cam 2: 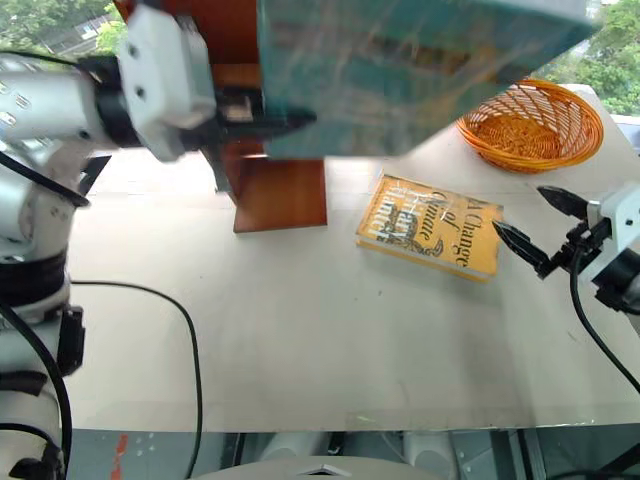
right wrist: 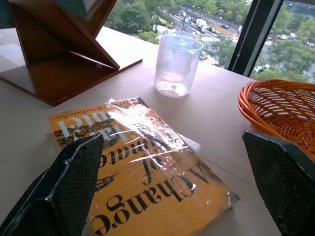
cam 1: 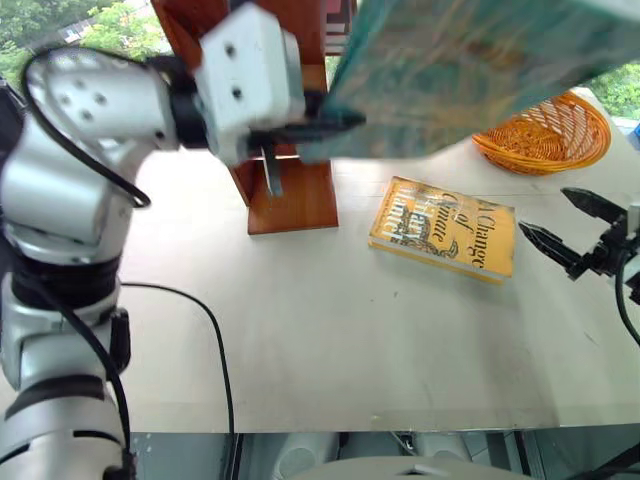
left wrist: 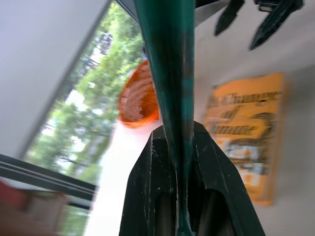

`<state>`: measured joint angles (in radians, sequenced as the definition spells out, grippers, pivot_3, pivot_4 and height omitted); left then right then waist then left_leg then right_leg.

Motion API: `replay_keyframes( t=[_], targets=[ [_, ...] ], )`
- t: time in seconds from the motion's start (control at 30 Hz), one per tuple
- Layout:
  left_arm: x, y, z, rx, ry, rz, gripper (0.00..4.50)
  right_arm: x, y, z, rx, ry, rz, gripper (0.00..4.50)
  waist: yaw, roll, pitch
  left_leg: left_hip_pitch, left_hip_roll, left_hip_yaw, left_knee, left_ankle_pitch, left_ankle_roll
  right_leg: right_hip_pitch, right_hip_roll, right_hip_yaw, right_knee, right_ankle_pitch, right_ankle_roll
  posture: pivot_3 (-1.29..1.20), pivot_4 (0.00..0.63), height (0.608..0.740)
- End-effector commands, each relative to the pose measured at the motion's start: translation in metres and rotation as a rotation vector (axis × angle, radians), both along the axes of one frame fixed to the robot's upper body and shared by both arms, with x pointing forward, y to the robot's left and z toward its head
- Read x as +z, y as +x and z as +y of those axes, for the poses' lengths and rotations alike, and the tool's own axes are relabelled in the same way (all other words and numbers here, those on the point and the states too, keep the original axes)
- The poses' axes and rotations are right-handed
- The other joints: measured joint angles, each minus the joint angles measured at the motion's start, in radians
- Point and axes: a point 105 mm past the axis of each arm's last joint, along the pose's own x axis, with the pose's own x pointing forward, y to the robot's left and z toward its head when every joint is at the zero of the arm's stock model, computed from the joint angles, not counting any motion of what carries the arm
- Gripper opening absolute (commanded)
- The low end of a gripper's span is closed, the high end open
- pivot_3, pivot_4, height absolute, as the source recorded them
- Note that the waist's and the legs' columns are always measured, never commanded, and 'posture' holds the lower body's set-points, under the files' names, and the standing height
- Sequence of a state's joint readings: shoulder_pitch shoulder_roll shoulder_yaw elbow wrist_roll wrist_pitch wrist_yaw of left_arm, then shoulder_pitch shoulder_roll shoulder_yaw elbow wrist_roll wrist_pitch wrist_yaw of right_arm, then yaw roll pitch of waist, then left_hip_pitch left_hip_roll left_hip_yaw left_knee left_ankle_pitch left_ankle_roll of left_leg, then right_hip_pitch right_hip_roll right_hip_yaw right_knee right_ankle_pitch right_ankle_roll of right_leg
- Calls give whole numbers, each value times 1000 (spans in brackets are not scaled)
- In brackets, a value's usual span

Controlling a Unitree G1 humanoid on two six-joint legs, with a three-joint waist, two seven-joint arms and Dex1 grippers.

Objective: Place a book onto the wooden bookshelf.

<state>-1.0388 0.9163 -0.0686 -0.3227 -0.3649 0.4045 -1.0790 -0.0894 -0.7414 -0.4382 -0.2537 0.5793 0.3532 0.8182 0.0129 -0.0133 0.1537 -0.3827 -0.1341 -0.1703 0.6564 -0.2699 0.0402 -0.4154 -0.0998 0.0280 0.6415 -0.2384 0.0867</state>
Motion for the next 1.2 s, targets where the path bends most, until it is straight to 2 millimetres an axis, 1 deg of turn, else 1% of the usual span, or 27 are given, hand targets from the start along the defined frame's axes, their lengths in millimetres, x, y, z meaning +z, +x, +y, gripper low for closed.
replay_keyframes(
  t=[0.03,0.1,0.17,0.27,0.37,0.43,0.53,0.6,0.63,0.73,0.83,0.9,1.0,1.1,1.17,1.2],
  targets=[
    [23,14,22,184,36,-129,39,15,6,-2,27,-19,-72,4500,-2,0,0,-1,0,0,-1,0,0,-1,0,0,0,0,0,0,150,740],
    [21,21,38,276,130,-199,39,18,9,2,55,-10,-86,4500,-6,1,1,-1,0,0,-2,0,0,-2,1,0,0,0,0,0,150,740],
    [27,25,49,353,160,-265,39,18,12,8,85,-22,-92,4500,-9,1,1,0,1,0,-3,0,0,-3,1,1,0,0,0,0,150,740],
    [24,34,63,475,228,-288,39,27,13,16,130,-24,-130,4500,-10,1,1,-1,1,0,-3,0,0,-3,5,0,0,0,0,0,150,740],
    [13,43,72,617,216,-206,39,38,11,25,174,-17,-177,4500,-8,1,1,-1,0,0,-2,0,0,-3,5,0,1,0,0,0,150,740],
    [1,46,75,678,230,-111,39,45,6,31,201,-13,-201,4500,-4,1,1,-1,0,0,-2,0,0,-3,6,0,1,0,0,0,150,740],
    [-25,48,83,746,301,28,39,59,-3,42,249,-10,-242,4500,-6,1,1,-2,0,-1,-2,0,0,-4,6,0,2,0,0,0,150,740],
    [-39,51,92,806,343,97,39,68,-7,49,281,-31,-262,4500,-8,1,1,-2,1,0,-2,0,0,-4,6,0,2,0,0,0,150,740],
    [-42,52,94,828,366,101,39,72,-9,52,295,-36,-273,4500,-11,2,1,-1,1,0,-2,0,0,-4,6,1,2,0,0,0,150,740],
    [-44,60,95,853,470,48,39,80,-11,63,322,-54,-295,4500,-18,2,0,3,1,1,-2,0,0,-1,7,2,5,0,0,0,150,740],
    [-48,64,93,863,533,61,39,82,-9,70,327,-51,-301,4500,-21,2,0,5,1,1,-2,0,0,0,7,2,10,0,-1,0,150,740],
    [-47,69,93,874,570,46,39,84,-9,74,332,-43,-310,4500,-23,2,0,6,1,1,-1,1,0,0,7,2,15,0,-1,0,150,740],
    [-43,74,93,900,582,50,39,88,-11,81,352,-36,-321,4500,-25,2,0,7,1,1,1,1,0,-1,8,2,18,0,-1,0,150,740],
    [-38,77,96,940,558,60,39,89,-10,81,350,-40,-318,4500,-25,2,0,8,3,0,3,1,0,0,10,2,20,1,-1,0,150,740],
    [-37,78,95,942,538,73,809,88,-9,80,349,-44,-310,4500,-26,2,0,8,4,0,3,1,0,0,11,2,20,1,-2,0,150,740],
    [-35,79,94,945,518,76,1097,88,-8,80,348,-45,-306,4500,-26,2,0,8,4,0,4,1,0,-1,11,2,20,1,-2,0,150,740]
  ],
)
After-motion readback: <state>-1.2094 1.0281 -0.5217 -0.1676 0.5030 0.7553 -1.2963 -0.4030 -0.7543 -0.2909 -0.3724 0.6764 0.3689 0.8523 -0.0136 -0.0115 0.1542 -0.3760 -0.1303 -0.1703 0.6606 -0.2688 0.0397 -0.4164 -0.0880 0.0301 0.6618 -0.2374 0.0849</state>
